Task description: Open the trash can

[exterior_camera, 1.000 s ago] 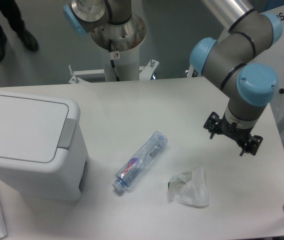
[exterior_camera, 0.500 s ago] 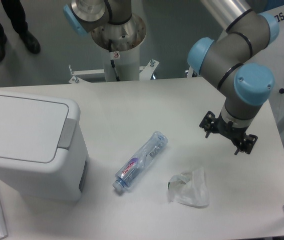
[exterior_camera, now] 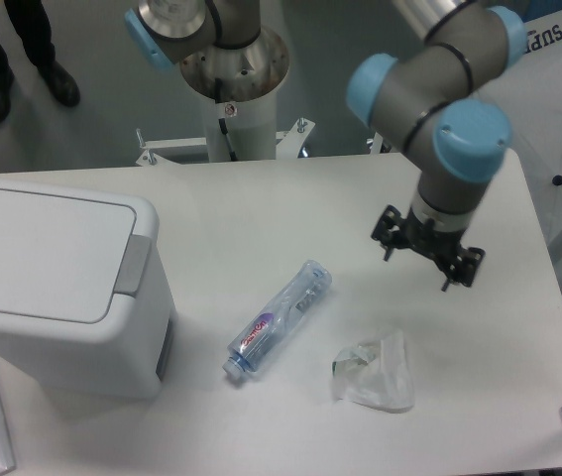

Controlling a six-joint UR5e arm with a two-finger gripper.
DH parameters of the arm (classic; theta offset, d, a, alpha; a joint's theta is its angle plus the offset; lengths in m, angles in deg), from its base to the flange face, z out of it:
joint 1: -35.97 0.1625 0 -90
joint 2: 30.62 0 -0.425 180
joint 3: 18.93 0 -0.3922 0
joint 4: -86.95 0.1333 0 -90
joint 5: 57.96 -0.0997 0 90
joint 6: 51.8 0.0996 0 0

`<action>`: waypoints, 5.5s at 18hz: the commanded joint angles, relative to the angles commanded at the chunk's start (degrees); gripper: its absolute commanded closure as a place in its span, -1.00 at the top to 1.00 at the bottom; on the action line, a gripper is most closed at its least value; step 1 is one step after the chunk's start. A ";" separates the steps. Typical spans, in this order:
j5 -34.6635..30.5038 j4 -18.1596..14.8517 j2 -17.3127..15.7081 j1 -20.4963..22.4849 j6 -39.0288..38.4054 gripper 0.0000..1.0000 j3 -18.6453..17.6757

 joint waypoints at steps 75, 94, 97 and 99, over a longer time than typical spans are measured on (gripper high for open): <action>23.74 -2.72 -3.78 -11.52 -49.42 1.00 14.76; 9.24 -2.81 3.24 0.78 -11.28 1.00 13.27; 6.18 -2.90 4.91 1.67 -3.02 1.00 12.56; 0.82 -3.25 6.05 1.58 0.33 1.00 12.73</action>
